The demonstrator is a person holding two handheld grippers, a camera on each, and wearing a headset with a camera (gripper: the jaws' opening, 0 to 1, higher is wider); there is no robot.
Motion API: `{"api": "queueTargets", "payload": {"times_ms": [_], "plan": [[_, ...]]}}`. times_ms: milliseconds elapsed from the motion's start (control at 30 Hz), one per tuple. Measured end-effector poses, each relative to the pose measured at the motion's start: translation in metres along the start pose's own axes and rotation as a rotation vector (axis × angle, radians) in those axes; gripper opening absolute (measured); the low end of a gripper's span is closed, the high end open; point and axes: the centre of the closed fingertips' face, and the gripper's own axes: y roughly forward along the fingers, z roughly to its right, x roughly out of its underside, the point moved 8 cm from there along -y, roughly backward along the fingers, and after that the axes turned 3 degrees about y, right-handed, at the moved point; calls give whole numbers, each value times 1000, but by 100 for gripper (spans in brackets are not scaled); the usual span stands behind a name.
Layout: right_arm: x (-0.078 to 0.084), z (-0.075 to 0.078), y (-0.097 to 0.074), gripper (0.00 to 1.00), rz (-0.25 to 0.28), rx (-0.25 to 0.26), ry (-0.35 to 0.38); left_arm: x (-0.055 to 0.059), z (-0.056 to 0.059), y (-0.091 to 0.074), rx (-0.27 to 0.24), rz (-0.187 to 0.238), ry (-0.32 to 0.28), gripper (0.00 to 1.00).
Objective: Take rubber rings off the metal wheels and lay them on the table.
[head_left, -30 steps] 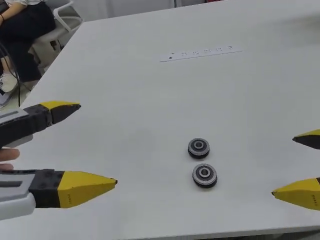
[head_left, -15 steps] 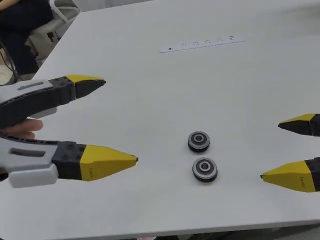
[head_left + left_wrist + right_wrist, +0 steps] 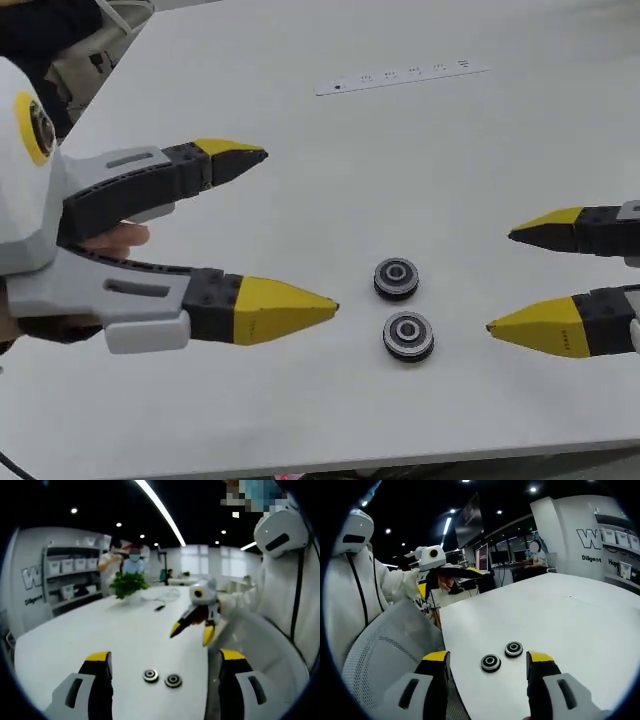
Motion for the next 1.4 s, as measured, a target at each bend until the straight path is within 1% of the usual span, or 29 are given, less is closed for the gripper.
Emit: {"api": "queueTargets", "payload": {"times_ms": [133,200,233,367,467,533,700,767,867,933,1000,1100,1300,1400], "plan": [[-6,3,7,58,-31,-17,-48,-2,-3,8,7,7,-7,86],[-7,4,10,58,-41,-26,-59,-1,-4,11,7,4,1,86],[-9,5,12,58,-54,-38,-69,0,-6,14,-1,-12,25,86],[-12,4,17,56,-76,-63,-102,5,-11,20,-4,-27,28,85],[-13,7,21,54,-82,-76,-120,8,-11,25,20,-26,24,83],[-13,9,24,53,-93,-80,-133,9,-11,30,28,-17,33,78],[-7,11,34,49,-114,-94,-163,16,-14,42,42,-13,44,74],[-5,11,38,48,-118,-95,-169,21,-12,47,66,-23,52,69],[0,11,42,47,-113,-109,-159,28,-8,54,74,-28,70,63],[3,11,45,45,-116,-114,-156,32,-8,56,84,-30,64,61],[8,11,48,45,-129,-118,-157,37,-8,58,93,-37,55,61],[14,12,50,41,-138,-124,-152,45,-6,61,113,-60,53,59],[23,14,56,38,-152,-129,-140,54,-5,66,138,-81,56,54],[27,16,58,35,-158,-127,-136,61,-4,70,151,-99,57,53]]}}
